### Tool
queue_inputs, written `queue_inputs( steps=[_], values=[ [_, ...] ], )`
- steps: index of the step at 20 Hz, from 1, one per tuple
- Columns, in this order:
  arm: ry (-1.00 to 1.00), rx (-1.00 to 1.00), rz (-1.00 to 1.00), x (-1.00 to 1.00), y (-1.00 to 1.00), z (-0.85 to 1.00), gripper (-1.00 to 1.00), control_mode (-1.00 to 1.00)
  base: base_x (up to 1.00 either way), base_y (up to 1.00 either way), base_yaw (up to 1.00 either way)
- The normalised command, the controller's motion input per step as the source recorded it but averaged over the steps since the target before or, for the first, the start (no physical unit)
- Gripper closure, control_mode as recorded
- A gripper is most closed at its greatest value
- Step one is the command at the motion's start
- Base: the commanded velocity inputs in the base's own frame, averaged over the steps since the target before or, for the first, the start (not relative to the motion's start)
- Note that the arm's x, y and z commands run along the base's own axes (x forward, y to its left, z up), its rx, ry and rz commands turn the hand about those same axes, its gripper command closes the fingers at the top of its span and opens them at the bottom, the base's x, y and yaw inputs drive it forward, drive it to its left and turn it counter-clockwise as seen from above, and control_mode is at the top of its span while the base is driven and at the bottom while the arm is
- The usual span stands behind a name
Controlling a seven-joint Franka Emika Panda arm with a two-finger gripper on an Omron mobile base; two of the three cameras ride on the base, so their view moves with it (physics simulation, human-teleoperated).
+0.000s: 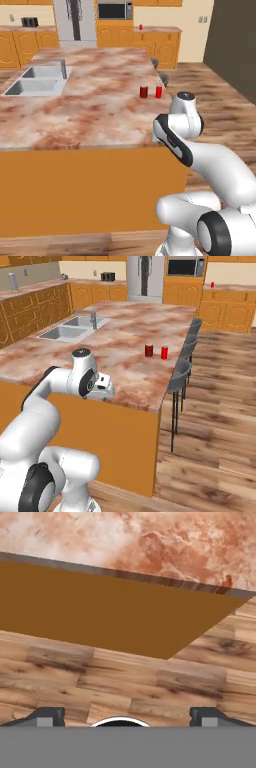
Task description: Four empty soda cans are scattered around the kitchen. Gather all the cans and cluster them next to the stove for recycling.
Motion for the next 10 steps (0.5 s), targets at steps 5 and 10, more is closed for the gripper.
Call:
queue_inputs(
  steps=[5, 10],
  values=[
    [0.00, 0.00, 0.00, 0.00, 0.00, 0.00, -1.00, 1.00, 0.00, -0.98, 0.60],
    [0.00, 0.00, 0.00, 0.00, 0.00, 0.00, -1.00, 1.00, -0.01, -0.92, 0.67]
  ],
)
